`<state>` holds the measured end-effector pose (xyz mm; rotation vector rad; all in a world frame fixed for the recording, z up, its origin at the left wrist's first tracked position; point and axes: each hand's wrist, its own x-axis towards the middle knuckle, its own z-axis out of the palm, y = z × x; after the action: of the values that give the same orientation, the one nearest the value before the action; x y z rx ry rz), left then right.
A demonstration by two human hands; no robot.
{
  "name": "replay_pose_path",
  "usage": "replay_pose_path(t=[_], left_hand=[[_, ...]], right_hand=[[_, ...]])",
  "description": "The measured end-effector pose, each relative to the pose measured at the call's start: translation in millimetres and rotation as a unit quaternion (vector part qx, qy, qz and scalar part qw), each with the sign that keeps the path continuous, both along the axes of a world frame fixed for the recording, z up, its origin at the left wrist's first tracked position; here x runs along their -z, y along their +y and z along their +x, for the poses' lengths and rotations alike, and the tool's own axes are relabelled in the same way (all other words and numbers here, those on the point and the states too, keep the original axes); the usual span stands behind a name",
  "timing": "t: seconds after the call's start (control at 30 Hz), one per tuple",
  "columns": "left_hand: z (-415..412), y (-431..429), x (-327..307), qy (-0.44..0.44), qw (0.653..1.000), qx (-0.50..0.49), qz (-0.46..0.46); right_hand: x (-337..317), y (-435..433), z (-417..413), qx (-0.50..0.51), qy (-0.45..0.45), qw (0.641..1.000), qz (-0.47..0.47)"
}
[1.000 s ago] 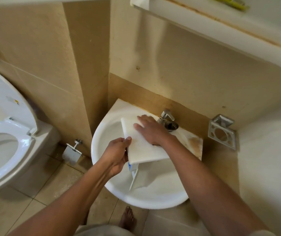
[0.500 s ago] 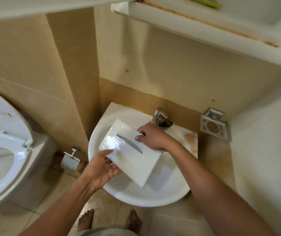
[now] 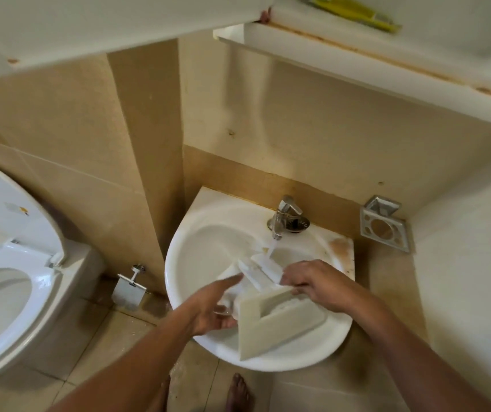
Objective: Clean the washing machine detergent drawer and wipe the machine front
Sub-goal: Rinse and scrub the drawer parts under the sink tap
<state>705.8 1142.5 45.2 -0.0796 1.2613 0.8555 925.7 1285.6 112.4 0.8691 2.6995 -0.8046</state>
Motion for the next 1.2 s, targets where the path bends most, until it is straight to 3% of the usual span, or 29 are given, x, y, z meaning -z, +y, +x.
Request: replay_pose_path(t=[0.17, 0.27, 0.33, 0.4, 0.43, 0.47, 0.5, 0.57, 0.67, 0.93, 1.0, 1.07, 1.13, 1.2], left_hand=[[38, 2, 9, -0.037, 0.999, -0.005, 0.002], [51, 8, 8, -0.104, 0.987, -0.114, 0.046], [56, 17, 5, -0.115, 0.977, -0.160, 0.076], [58, 25, 3, -0.098, 0.972, -0.188, 0.099], [57, 27, 3, -0.087, 0.970, -0.197, 0.113], [55, 27, 3, -0.074, 0.968, -0.202, 0.129], [53, 26, 4, -0.061, 0.967, -0.203, 0.144], [47, 21, 9, -0.053, 0.963, -0.205, 0.167], [39, 8, 22, -0.055, 0.963, -0.202, 0.169], [24, 4, 19, -0.015, 0.997, -0.042, 0.070], [16, 8, 8, 0.037, 0.996, 0.083, 0.013], [10, 10, -1, 0.124, 0.966, 0.227, -0.015], [8, 15, -8, 0.285, 0.919, 0.266, 0.052], [10, 24, -8, 0.503, 0.806, 0.243, 0.196]], right_hand=[[32, 3, 55, 0.017, 0.065, 0.989, 0.134], [50, -10, 66, 0.199, 0.167, 0.957, 0.126], [57, -24, 54, 0.429, 0.211, 0.878, 0.023], [55, -35, 35, 0.623, 0.226, 0.730, -0.170], [53, -39, 26, 0.663, 0.229, 0.652, -0.288], [49, -41, 18, 0.667, 0.227, 0.598, -0.382], [43, -40, 10, 0.650, 0.222, 0.576, -0.442], [35, -37, -8, 0.616, 0.194, 0.596, -0.476], [33, -34, -30, 0.620, 0.156, 0.645, -0.419], [39, -18, -22, 0.651, 0.242, 0.613, -0.376], [43, -24, -22, 0.668, 0.241, 0.616, -0.342], [47, -30, -17, 0.693, 0.244, 0.614, -0.288], [50, -34, -13, 0.708, 0.254, 0.605, -0.262], [48, -35, -17, 0.704, 0.255, 0.607, -0.265]])
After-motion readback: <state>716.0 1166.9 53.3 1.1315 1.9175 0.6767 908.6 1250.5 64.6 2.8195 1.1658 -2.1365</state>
